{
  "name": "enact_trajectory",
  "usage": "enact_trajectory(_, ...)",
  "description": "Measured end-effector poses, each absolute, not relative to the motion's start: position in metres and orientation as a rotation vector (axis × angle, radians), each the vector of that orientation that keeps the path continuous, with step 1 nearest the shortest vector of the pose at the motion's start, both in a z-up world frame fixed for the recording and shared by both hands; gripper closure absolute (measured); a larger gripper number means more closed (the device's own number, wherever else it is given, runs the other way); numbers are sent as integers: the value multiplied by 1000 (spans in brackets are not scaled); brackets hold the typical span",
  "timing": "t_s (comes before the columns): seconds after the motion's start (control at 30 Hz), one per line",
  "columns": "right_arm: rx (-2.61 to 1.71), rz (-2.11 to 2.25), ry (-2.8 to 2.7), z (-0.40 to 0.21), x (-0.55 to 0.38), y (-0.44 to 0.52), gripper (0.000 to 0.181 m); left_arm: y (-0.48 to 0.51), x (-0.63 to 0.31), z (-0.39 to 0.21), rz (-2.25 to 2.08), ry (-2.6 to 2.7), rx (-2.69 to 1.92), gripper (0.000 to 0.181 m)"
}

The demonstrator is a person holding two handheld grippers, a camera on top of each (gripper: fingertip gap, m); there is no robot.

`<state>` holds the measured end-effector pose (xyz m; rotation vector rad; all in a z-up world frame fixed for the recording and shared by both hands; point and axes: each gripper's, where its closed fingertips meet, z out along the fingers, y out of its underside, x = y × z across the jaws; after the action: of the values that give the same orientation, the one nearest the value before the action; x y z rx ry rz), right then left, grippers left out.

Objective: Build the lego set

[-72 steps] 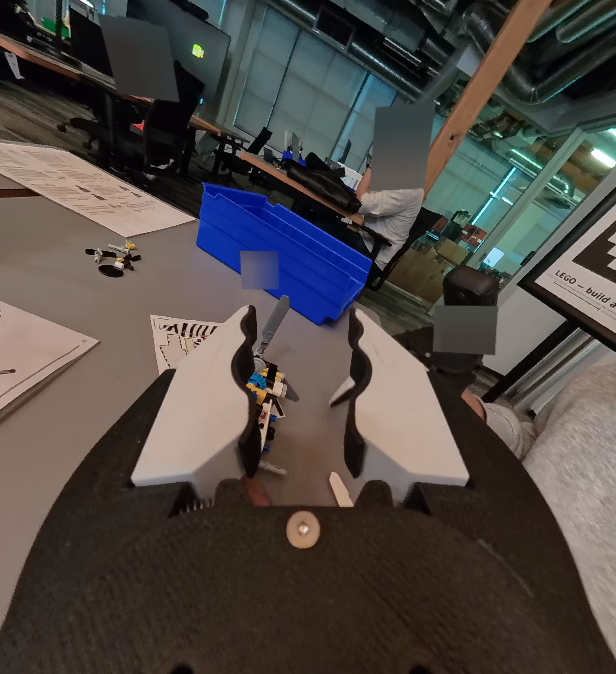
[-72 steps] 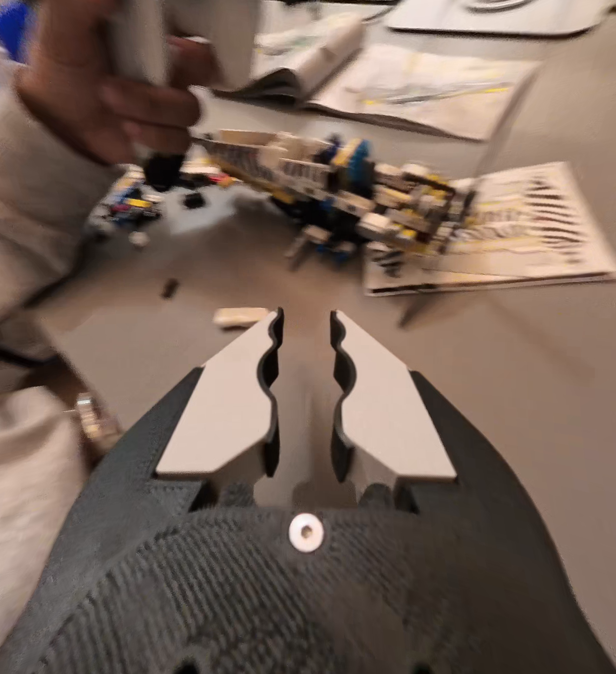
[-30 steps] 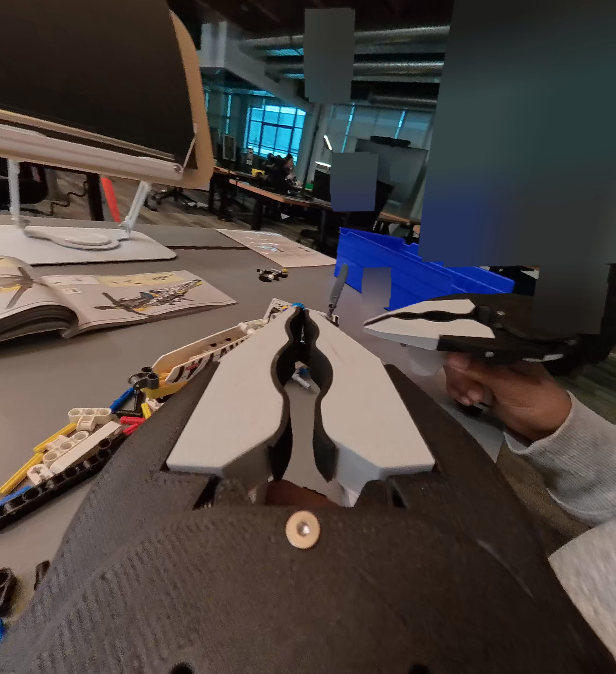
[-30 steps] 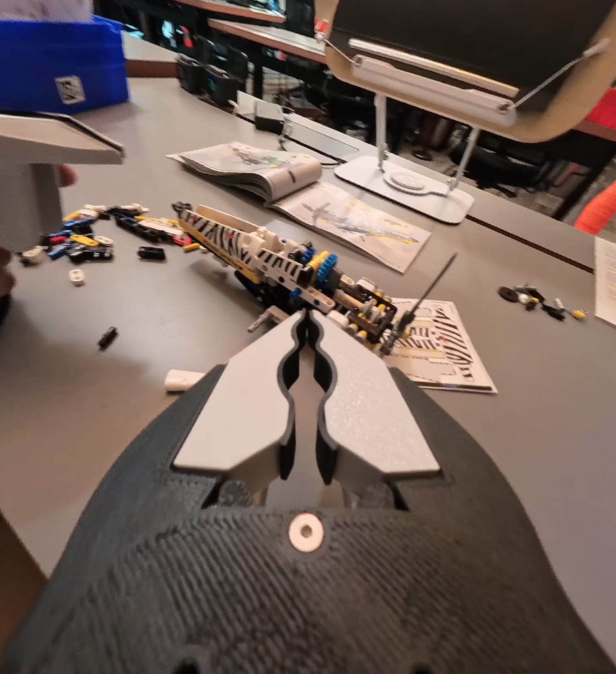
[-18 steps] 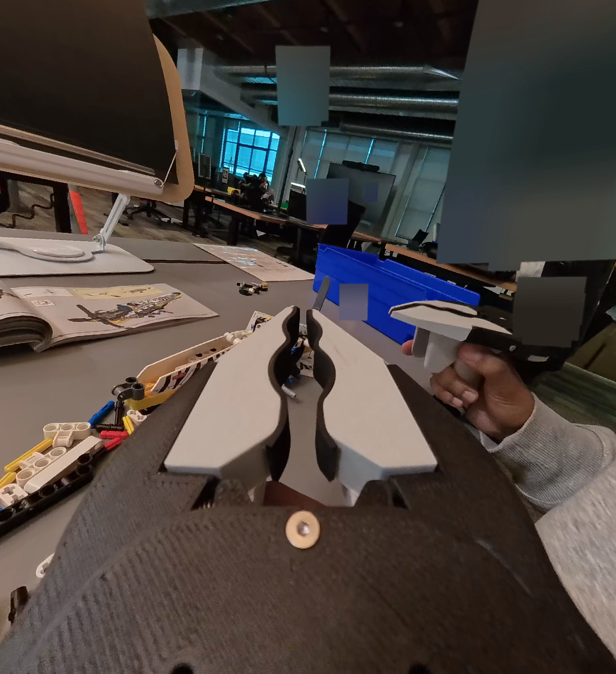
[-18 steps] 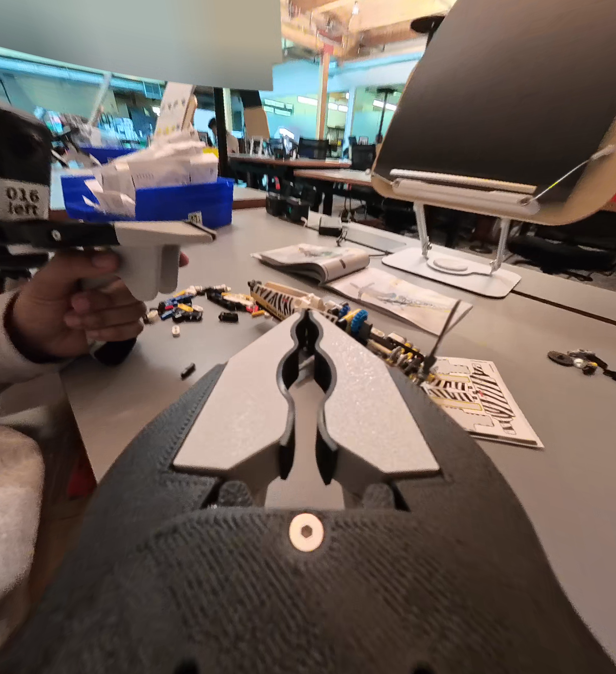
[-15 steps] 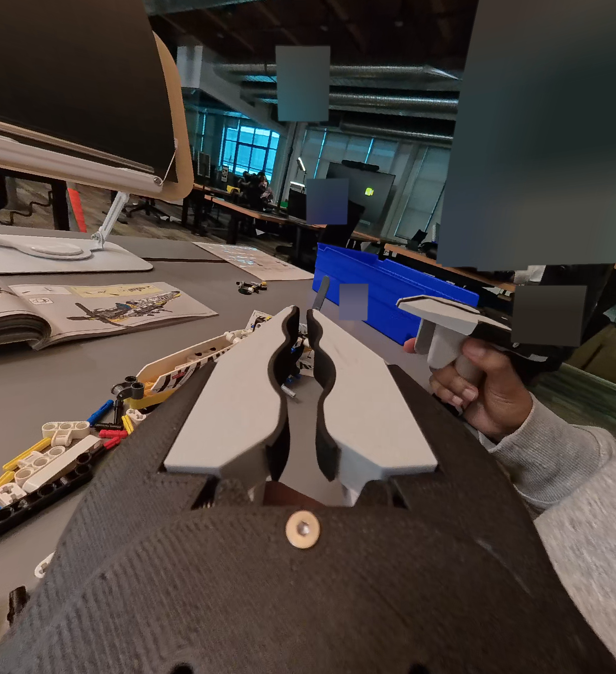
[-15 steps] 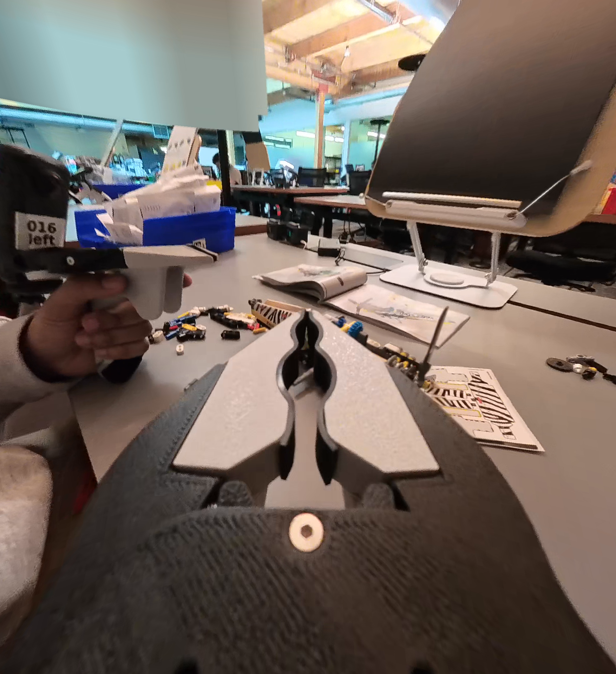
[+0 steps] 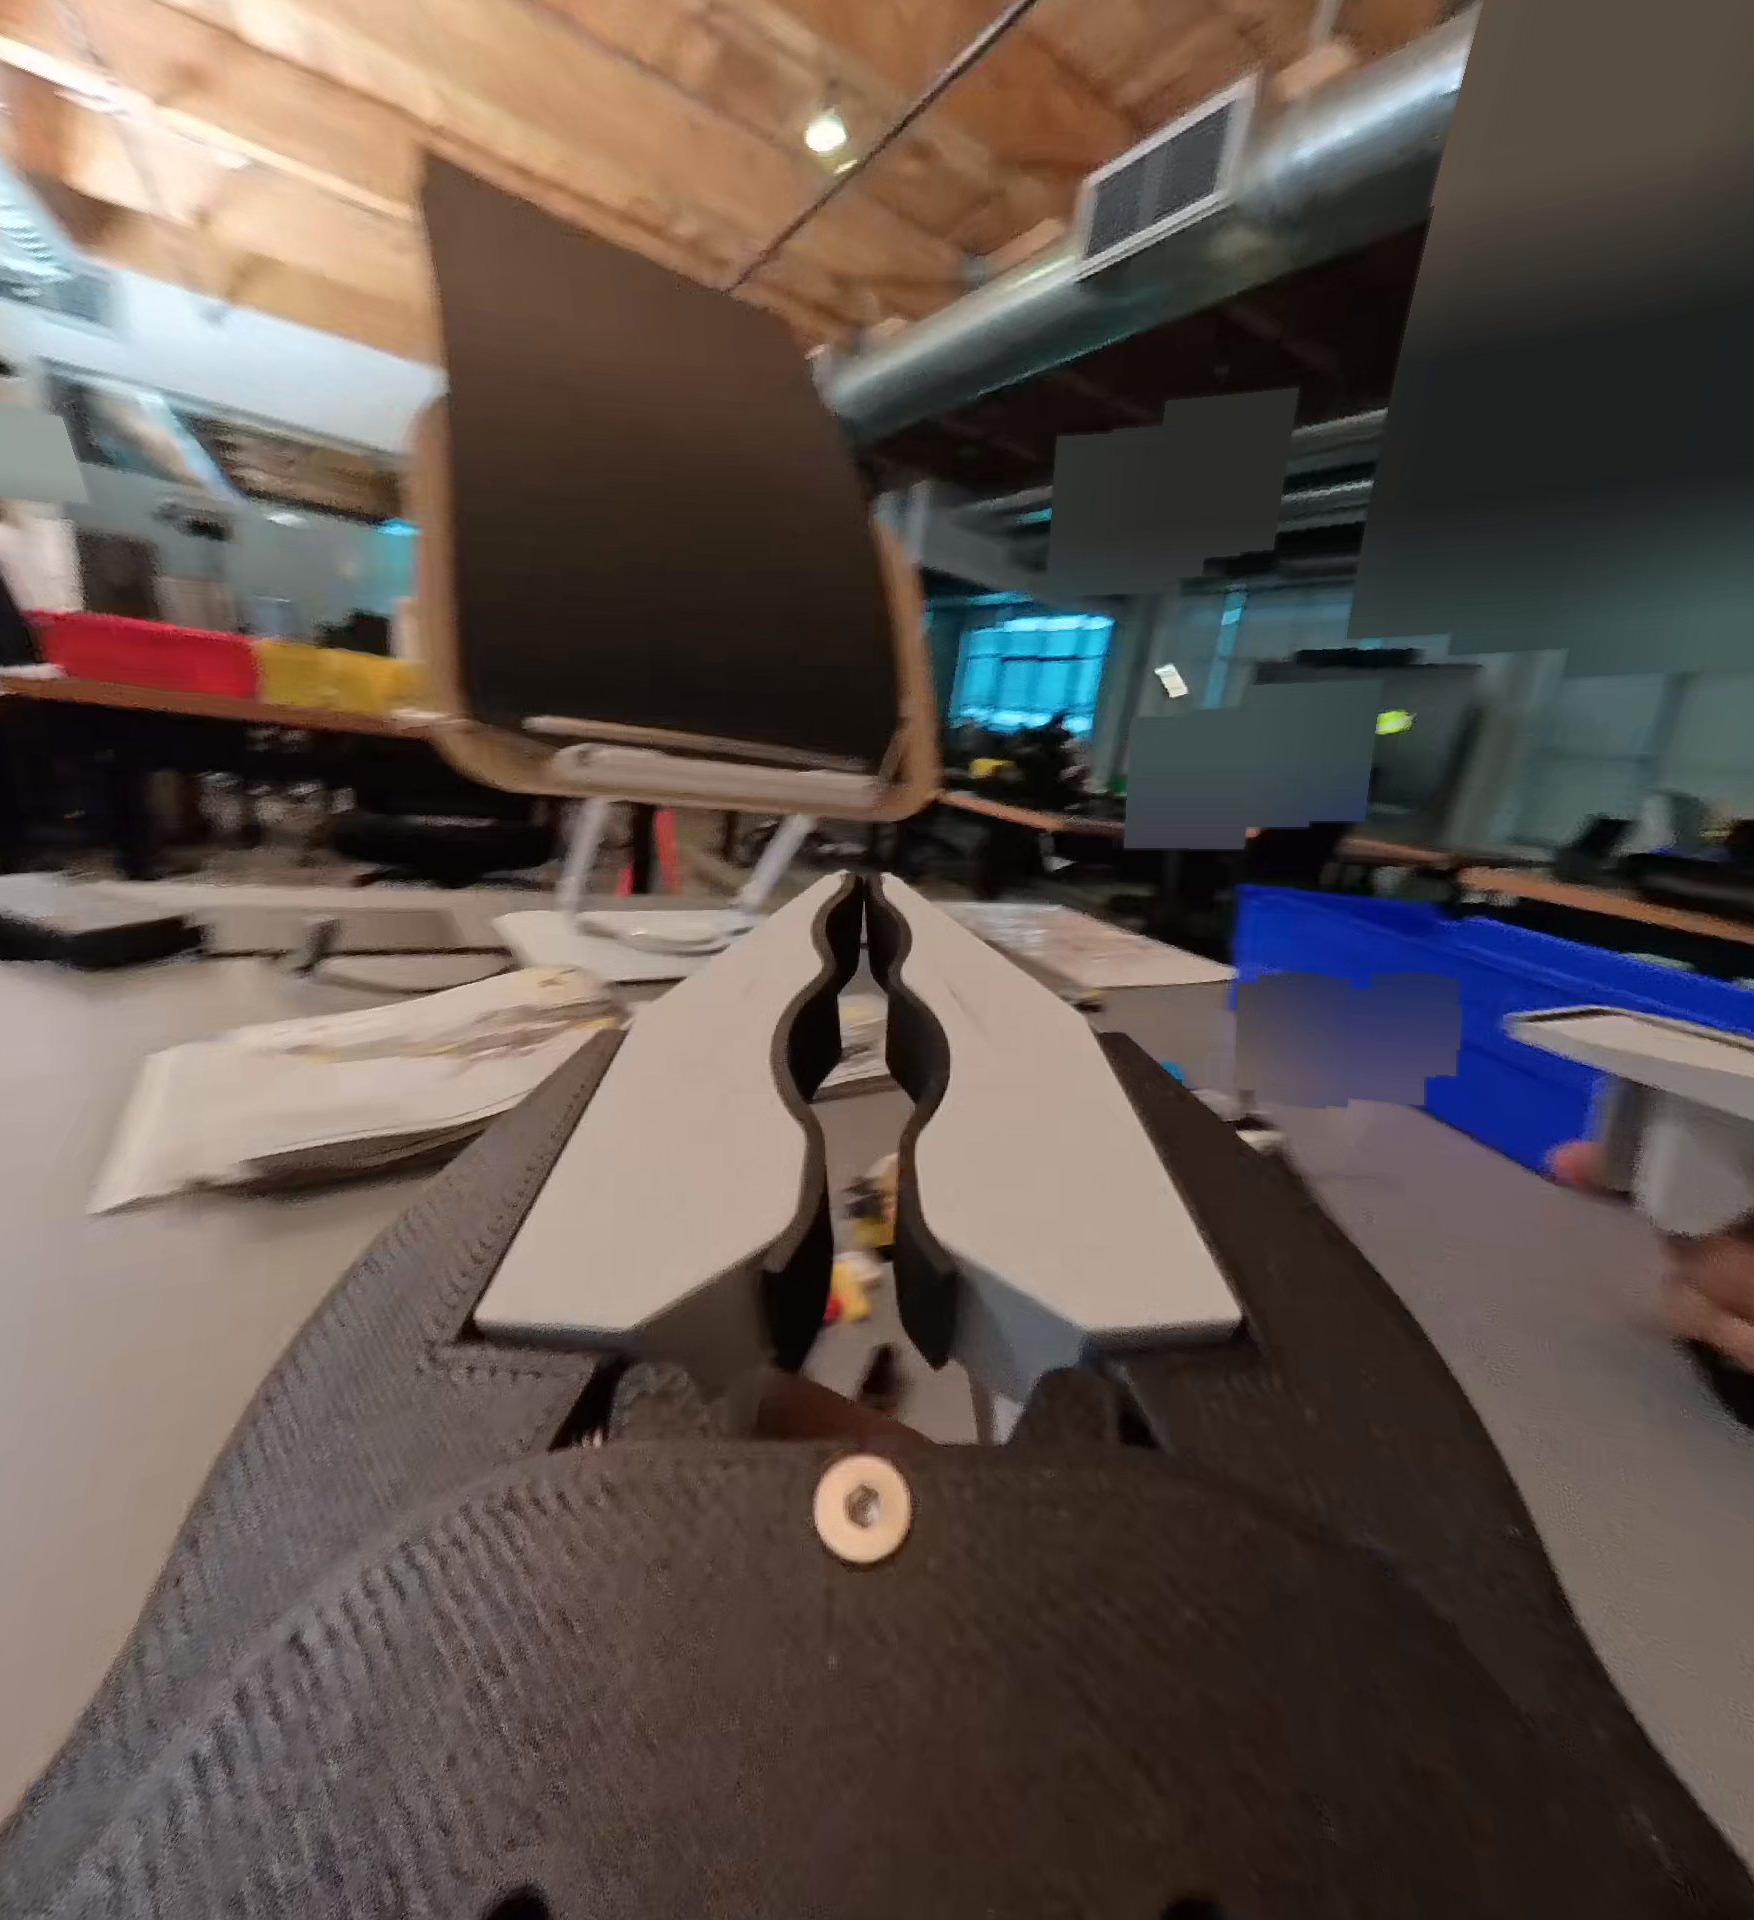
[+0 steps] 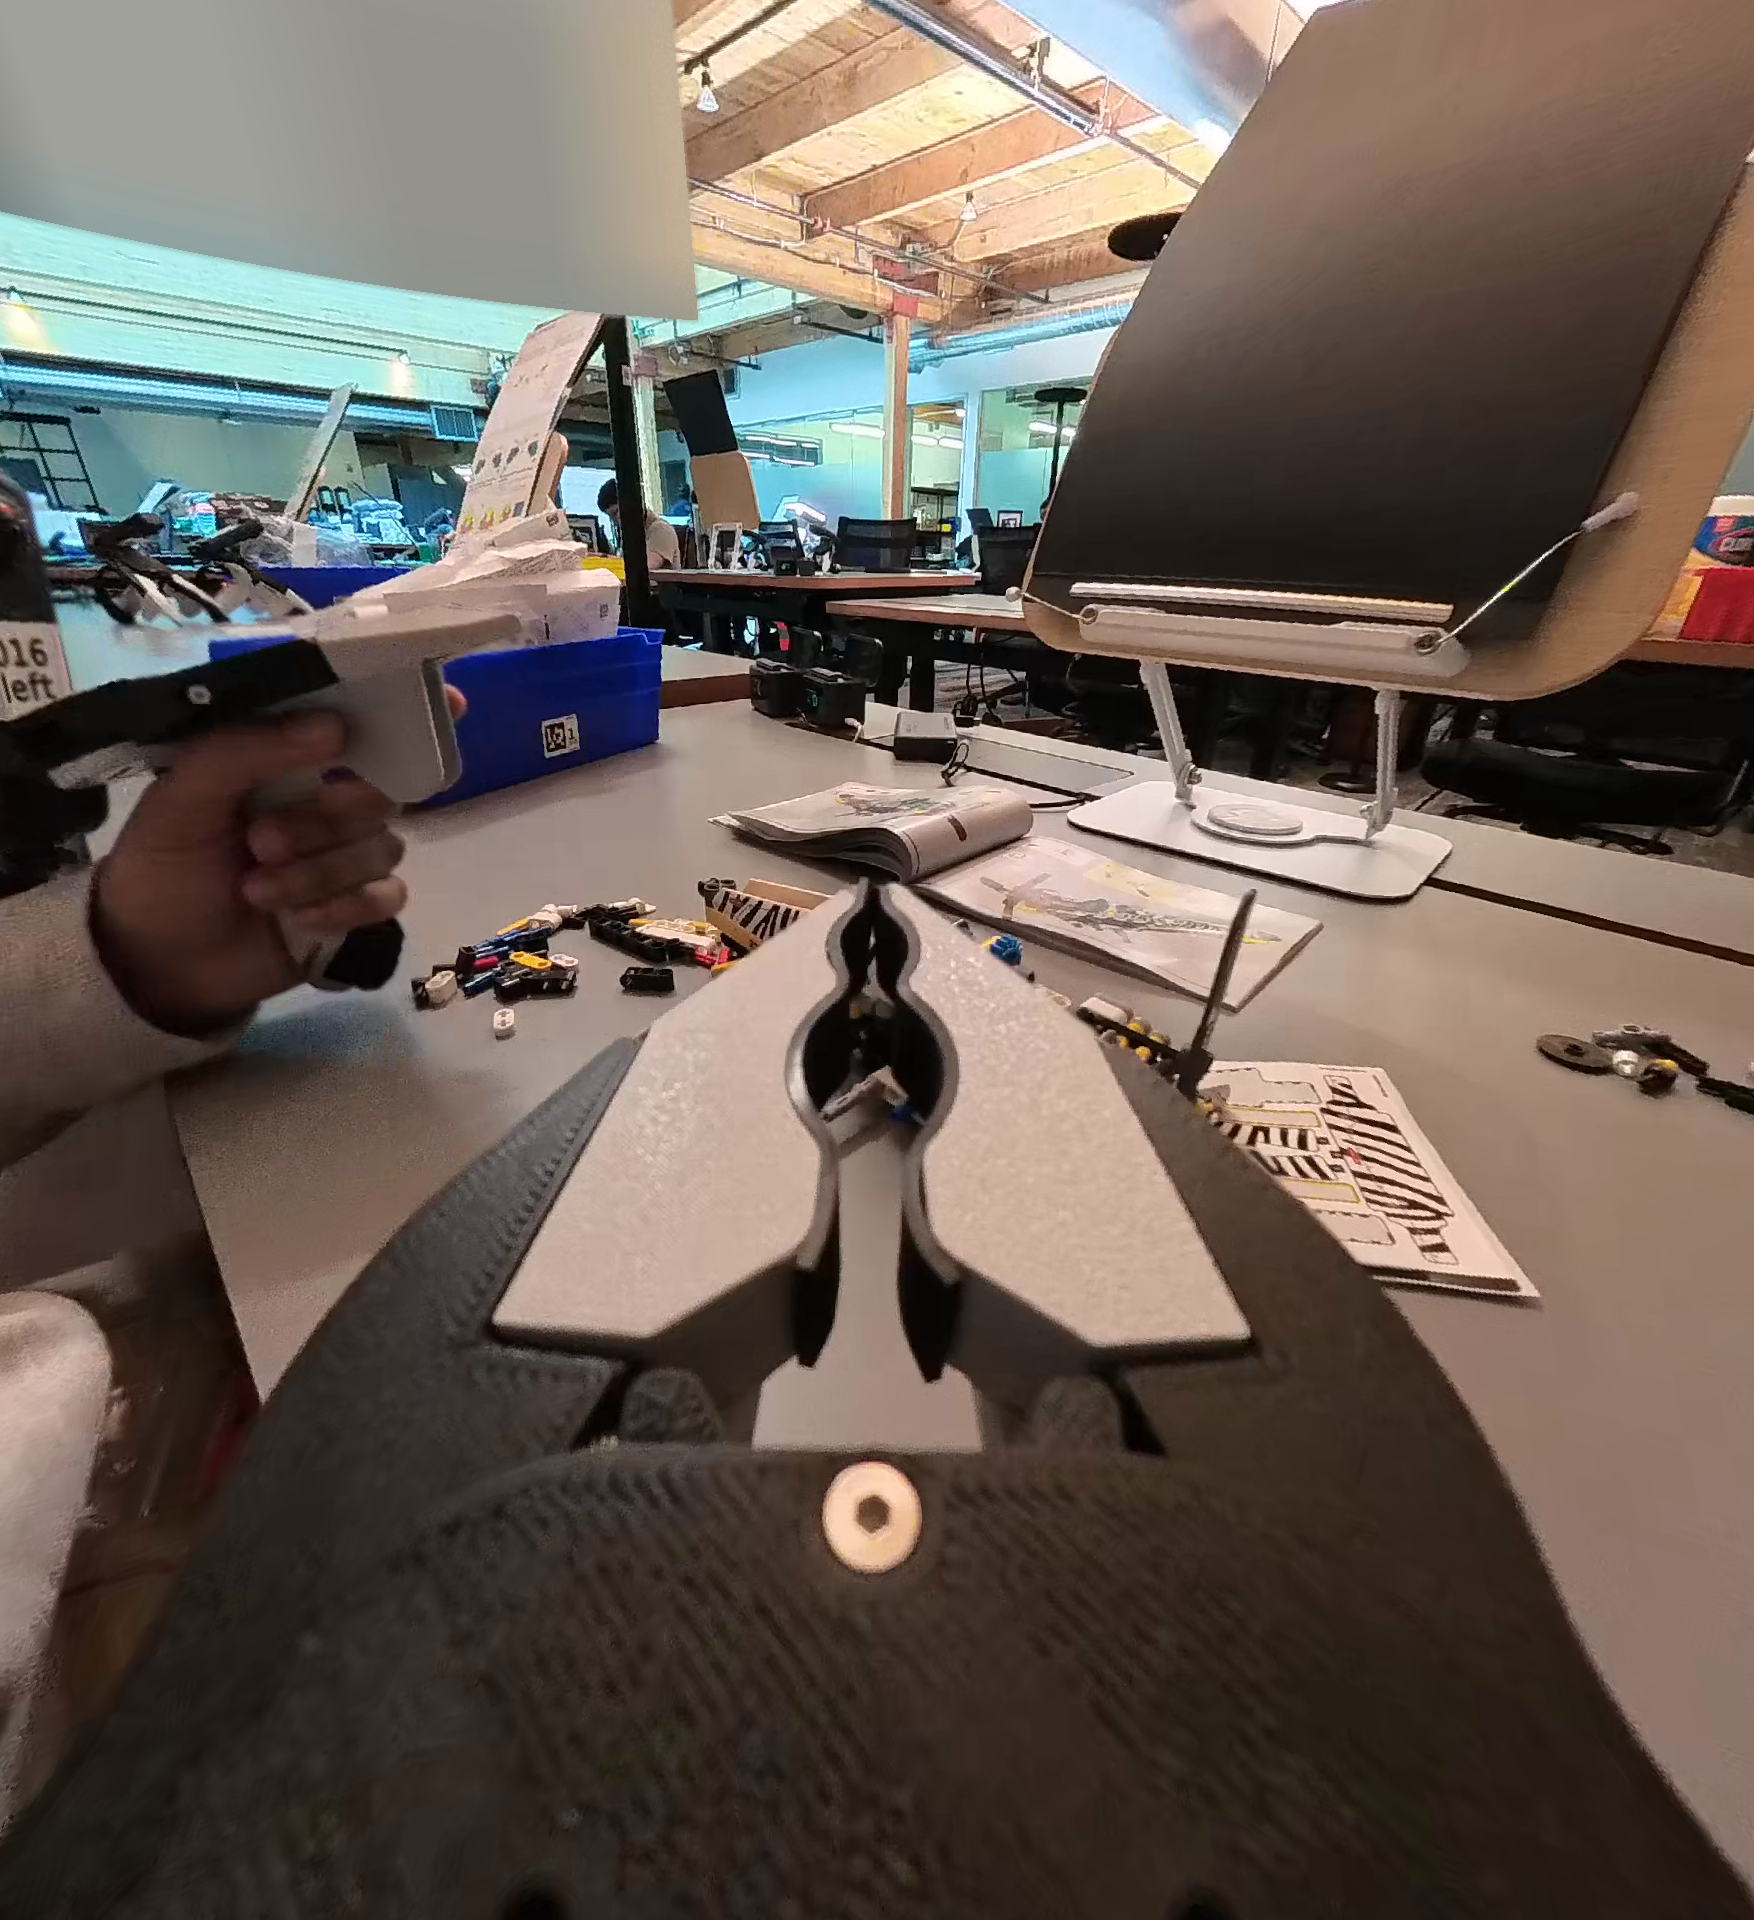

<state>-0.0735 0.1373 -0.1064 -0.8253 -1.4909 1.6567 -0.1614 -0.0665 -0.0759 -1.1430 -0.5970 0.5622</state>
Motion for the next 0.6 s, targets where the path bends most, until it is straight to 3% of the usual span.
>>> enact_trajectory(0.2, -829, 1695, -1426, -100, -71, 144, 181, -103, -168, -119, 406, -737, -1370, 172)
enact_trajectory(0.3, -849, 1692, -1418, -100, -73, 147, 181, -108, -148, -108, 406, -696, -1275, 181)
enact_trajectory(0.6, -868, 1658, -1457, -103, -74, 121, 177, -66, -118, -111, 228, -622, -1319, 179)
